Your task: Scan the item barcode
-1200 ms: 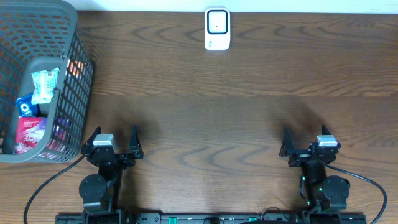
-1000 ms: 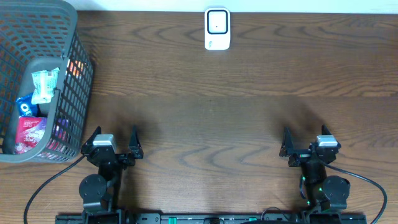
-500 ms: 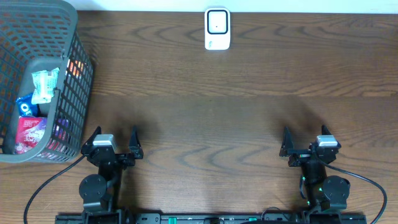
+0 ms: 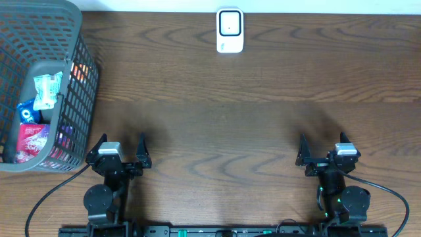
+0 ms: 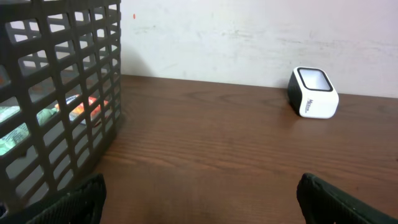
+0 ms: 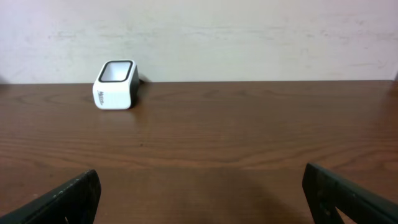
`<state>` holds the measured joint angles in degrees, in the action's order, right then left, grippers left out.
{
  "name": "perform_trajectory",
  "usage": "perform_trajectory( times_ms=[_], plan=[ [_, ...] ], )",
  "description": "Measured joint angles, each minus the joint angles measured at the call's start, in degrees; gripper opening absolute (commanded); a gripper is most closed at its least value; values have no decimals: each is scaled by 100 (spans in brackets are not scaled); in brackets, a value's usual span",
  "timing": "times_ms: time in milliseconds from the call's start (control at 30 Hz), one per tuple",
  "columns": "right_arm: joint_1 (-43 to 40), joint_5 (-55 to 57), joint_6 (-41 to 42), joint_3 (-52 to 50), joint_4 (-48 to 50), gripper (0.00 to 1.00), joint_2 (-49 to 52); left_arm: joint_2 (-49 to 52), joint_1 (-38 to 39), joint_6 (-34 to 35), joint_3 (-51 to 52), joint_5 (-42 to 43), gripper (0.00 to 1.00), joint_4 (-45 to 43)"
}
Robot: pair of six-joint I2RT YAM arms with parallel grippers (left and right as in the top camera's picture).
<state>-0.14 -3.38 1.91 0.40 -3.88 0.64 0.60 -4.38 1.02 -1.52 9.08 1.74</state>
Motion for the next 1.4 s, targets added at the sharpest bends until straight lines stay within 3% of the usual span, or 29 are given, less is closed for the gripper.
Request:
perform_trajectory(
  times_ms=[633,833,1000,1067,1200,1400],
  plan=[
    [0,0,0,0,0,99,0,0,0,31,17,52,98,-103],
    [0,0,0,0,0,99,0,4,0,317,116,964,98,-1069],
    [0,0,0,0,2,99,0,0,2,535,103,1893,98,-2894],
    [0,0,0,0,0,99,0,0,0,638,22,2061,98,-3075],
    [0,0,0,0,-2,99,0,251,0,717,-684,2017,98,-2708],
    [0,0,0,0,-2,99,9,2022,-4,446,-3171,2022,98,-332]
  ],
)
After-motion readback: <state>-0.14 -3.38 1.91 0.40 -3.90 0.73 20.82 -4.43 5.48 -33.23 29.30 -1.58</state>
